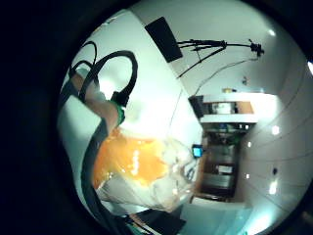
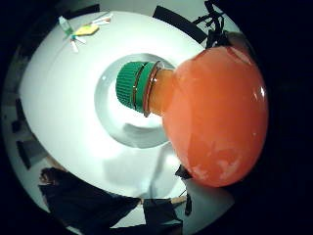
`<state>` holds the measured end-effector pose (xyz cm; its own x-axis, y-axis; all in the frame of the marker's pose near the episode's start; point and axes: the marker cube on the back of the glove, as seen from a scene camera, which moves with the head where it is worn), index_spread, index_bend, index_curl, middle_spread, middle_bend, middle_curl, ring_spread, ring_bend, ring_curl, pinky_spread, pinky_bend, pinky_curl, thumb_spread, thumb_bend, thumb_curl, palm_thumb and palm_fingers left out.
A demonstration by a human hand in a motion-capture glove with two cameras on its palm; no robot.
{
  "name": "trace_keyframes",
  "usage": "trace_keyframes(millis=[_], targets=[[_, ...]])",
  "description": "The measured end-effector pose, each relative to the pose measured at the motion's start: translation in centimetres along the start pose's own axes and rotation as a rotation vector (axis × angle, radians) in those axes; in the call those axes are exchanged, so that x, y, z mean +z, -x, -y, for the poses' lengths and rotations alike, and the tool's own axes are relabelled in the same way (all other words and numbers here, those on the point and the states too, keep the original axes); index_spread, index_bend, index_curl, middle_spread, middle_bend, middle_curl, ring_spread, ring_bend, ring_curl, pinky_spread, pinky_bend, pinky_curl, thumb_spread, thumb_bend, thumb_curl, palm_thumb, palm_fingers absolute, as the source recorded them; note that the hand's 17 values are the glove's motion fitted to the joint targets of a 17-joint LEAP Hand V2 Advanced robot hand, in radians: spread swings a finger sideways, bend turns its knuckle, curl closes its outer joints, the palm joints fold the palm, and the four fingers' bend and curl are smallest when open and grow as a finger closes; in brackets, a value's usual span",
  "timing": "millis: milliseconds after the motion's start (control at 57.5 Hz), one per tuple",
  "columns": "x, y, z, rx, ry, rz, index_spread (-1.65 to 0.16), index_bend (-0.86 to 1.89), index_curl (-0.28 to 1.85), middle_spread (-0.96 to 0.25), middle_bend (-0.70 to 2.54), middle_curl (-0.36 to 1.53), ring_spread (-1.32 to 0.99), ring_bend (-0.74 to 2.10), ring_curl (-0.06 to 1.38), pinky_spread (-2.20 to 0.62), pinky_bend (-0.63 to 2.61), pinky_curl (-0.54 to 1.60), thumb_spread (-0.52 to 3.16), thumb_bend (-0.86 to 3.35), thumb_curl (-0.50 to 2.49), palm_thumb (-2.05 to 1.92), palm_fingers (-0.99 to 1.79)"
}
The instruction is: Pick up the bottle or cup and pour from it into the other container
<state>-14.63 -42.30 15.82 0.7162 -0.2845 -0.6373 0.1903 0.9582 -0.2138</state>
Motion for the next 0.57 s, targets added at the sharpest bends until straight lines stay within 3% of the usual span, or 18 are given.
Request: trace_keyframes(millis=[226, 573], targets=[[0.6, 1.9, 0.6, -0.036, 0.045, -0.119, -0.31, 0.1, 0.25, -0.27, 0.38, 0.42, -0.17, 0.59, 0.38, -0.02, 0.53, 0.34, 0.6, -0.04, 0.44, 0.85, 1.16], [0.4, 1.3, 0.2, 0.001, 0.04, -0.088, -0.31, 0.1, 0.25, -0.28, 0.38, 0.42, -0.17, 0.59, 0.38, -0.02, 0.53, 0.34, 0.61, -0.04, 0.43, 0.85, 1.16]])
